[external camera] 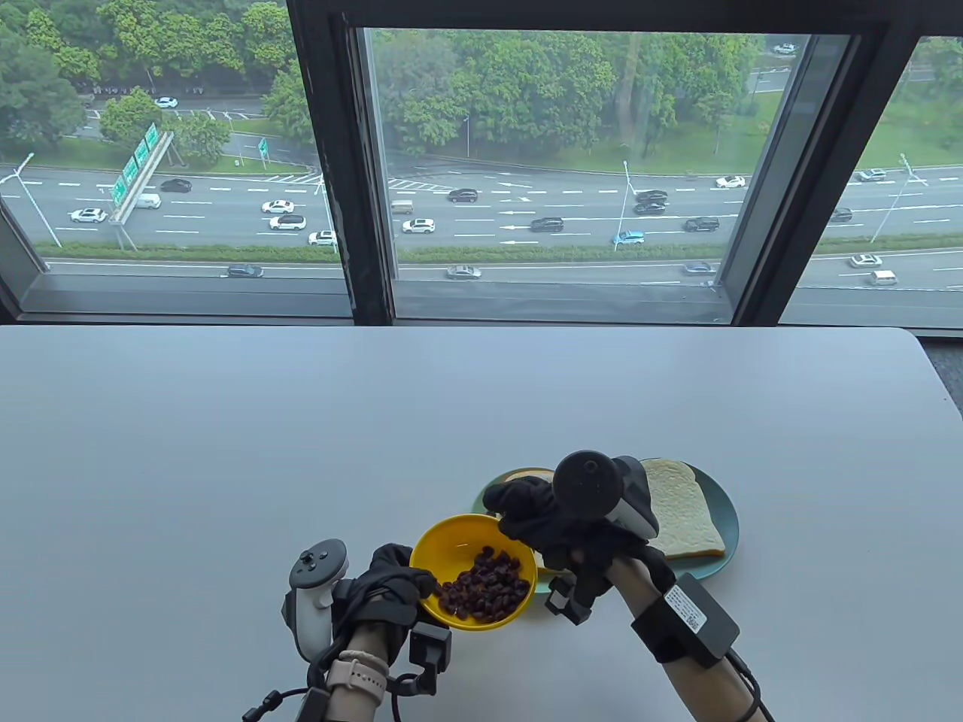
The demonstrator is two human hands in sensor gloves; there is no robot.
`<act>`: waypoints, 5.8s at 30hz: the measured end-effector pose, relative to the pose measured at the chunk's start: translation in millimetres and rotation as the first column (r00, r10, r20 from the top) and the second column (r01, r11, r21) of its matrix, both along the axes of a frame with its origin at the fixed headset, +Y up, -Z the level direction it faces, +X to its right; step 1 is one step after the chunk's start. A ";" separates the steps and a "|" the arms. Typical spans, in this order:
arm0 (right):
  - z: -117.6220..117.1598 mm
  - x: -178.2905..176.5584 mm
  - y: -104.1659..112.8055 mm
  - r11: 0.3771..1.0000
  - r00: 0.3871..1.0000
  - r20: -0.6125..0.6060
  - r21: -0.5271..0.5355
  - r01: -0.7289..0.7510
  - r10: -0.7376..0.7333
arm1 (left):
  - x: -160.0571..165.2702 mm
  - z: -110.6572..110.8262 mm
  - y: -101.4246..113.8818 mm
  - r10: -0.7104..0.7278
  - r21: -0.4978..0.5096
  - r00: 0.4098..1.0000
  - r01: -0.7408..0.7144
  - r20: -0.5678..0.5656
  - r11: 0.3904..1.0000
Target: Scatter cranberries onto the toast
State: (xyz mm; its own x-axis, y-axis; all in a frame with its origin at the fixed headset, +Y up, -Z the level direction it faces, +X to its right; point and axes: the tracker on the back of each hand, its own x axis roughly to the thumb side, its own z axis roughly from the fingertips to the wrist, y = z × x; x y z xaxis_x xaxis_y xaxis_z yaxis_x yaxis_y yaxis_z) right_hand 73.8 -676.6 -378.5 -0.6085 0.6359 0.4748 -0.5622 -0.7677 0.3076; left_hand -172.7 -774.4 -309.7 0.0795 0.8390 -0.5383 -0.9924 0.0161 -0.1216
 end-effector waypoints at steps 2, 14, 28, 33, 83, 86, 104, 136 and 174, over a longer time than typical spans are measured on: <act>7.6 -11.4 -0.9 0.999 0.996 -0.075 -0.002 -0.053 0.052 | 1.9 0.3 0.5 0.002 0.001 1.000 -0.002 0.008 1.000; 42.8 -57.1 -25.3 0.787 0.745 -0.259 0.132 -0.603 0.614 | 6.9 1.9 9.1 -0.027 0.036 1.000 0.027 -0.003 0.999; 53.5 -63.2 -35.1 0.707 0.738 -0.076 0.368 -0.604 0.670 | 22.0 6.9 6.0 0.024 0.007 0.998 -0.024 0.050 1.000; 52.5 -62.7 -30.2 0.724 0.772 -0.057 0.397 -0.564 0.633 | 23.3 6.8 4.6 0.060 -0.004 0.997 -0.060 0.053 0.998; -24.4 14.5 -56.9 0.858 0.832 0.268 0.036 -0.512 0.485 | -17.9 6.0 7.1 0.046 -0.001 0.995 -0.046 -0.085 0.999; -24.4 18.8 -50.5 0.880 0.851 0.276 0.036 -0.474 0.447 | -17.8 5.7 6.9 0.045 -0.001 0.996 -0.045 -0.082 0.999; 24.9 -24.9 -5.6 0.960 0.967 -0.045 0.134 -0.244 0.252 | 0.5 5.1 6.1 0.015 -0.003 1.000 -0.015 0.003 1.000; 72.7 -60.6 -0.5 0.695 0.810 0.032 0.496 -0.521 0.585 | 14.3 6.3 10.1 0.043 0.015 0.998 -0.043 0.052 0.999; -80.7 -36.5 -57.0 0.697 0.695 0.154 0.051 -0.715 0.702 | -3.2 2.2 -3.2 0.060 -0.075 0.994 -0.053 0.088 0.996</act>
